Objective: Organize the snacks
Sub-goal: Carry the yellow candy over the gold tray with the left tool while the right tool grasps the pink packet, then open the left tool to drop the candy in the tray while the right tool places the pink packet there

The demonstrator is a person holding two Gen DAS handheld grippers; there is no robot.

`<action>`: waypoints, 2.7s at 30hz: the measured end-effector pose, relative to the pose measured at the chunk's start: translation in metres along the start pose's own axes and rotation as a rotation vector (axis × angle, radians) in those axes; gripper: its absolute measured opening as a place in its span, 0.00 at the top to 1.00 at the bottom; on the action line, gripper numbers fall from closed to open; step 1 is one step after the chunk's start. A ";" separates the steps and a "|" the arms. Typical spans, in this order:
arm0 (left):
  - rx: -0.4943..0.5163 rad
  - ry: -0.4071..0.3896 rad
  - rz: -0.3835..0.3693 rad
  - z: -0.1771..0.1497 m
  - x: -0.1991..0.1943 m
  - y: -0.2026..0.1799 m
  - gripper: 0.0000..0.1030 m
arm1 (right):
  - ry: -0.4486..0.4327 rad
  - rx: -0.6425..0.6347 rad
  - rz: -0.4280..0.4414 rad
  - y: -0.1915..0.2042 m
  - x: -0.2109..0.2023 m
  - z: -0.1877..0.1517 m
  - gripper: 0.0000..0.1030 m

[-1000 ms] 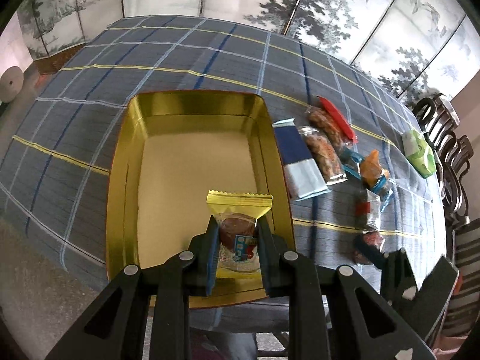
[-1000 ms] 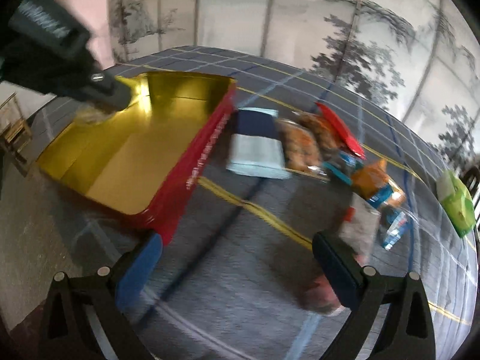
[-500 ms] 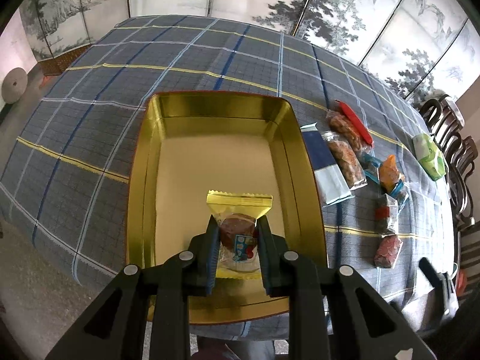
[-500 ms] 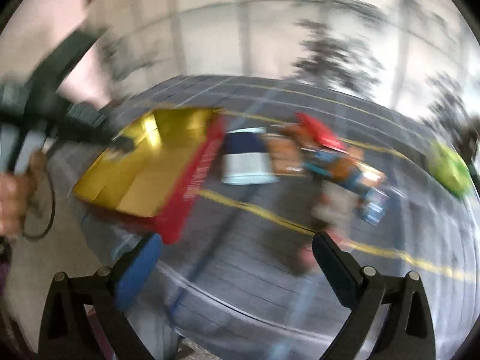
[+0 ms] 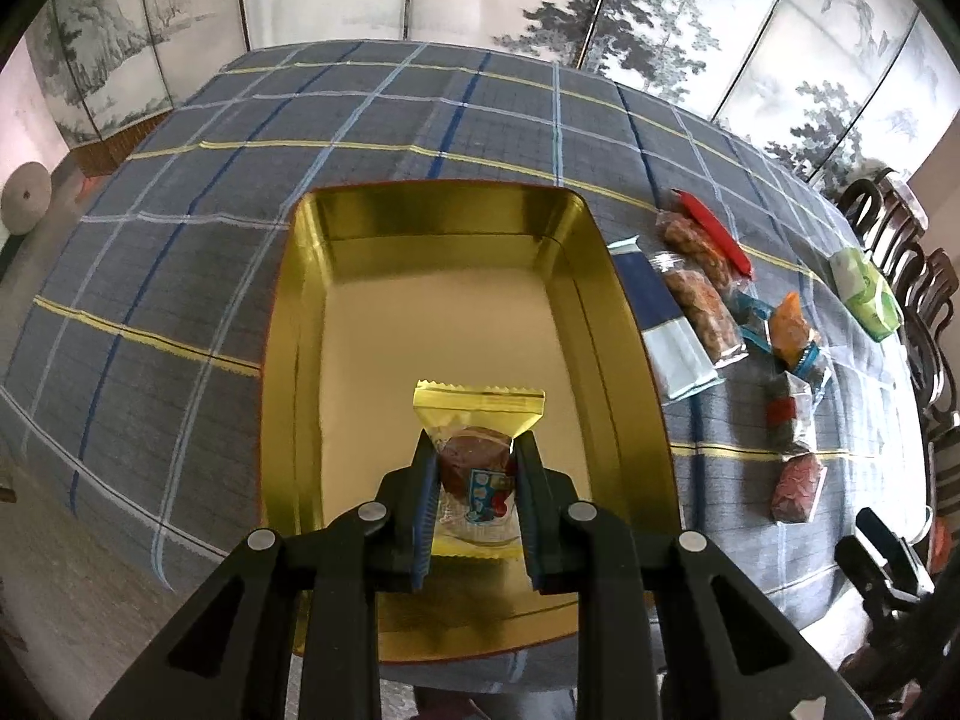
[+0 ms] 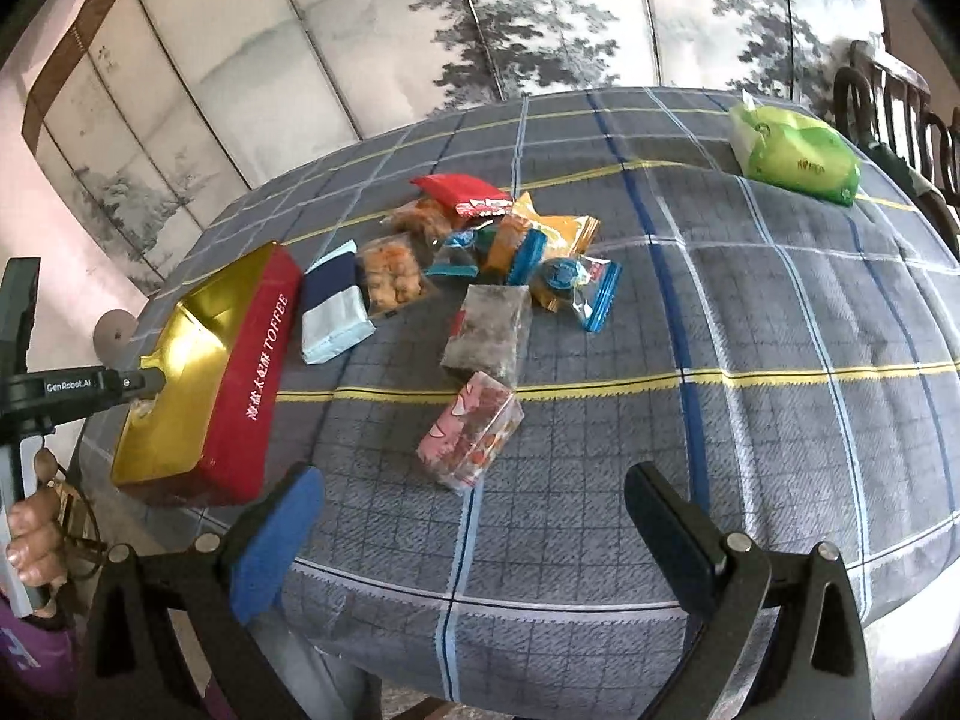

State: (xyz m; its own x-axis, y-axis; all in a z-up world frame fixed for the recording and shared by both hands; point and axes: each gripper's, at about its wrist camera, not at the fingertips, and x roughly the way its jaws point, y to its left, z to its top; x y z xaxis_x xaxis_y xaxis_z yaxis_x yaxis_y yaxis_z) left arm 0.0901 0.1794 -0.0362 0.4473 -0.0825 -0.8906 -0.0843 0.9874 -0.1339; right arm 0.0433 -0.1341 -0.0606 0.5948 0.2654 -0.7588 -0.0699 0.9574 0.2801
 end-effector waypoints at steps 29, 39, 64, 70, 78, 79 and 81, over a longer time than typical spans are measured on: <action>0.046 0.025 -0.014 0.010 0.026 0.002 0.80 | 0.101 0.106 0.043 -0.007 0.047 0.010 0.78; 0.044 0.026 0.004 0.013 0.028 -0.001 0.80 | 0.040 0.037 0.128 0.009 -0.010 0.005 0.78; 0.035 0.035 0.100 0.045 0.061 0.016 0.79 | 0.062 0.019 0.165 0.025 -0.004 0.016 0.78; 0.031 0.033 0.120 0.048 0.067 0.019 0.78 | 0.066 0.010 0.172 0.029 -0.002 0.017 0.78; 0.019 -0.048 0.142 0.048 0.055 0.022 0.39 | 0.069 -0.009 0.190 0.039 0.001 0.020 0.78; 0.018 -0.067 0.152 0.048 0.051 0.022 0.38 | 0.069 -0.011 0.192 0.040 0.001 0.021 0.78; 0.017 -0.081 0.155 0.048 0.045 0.023 0.32 | 0.068 -0.018 0.196 0.043 0.002 0.023 0.78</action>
State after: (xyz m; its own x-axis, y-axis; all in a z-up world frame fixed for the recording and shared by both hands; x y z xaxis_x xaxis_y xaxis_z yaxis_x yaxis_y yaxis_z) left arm 0.1506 0.2044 -0.0583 0.5008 0.0811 -0.8618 -0.1434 0.9896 0.0098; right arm 0.0598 -0.0952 -0.0368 0.5128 0.4531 -0.7292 -0.1937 0.8885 0.4160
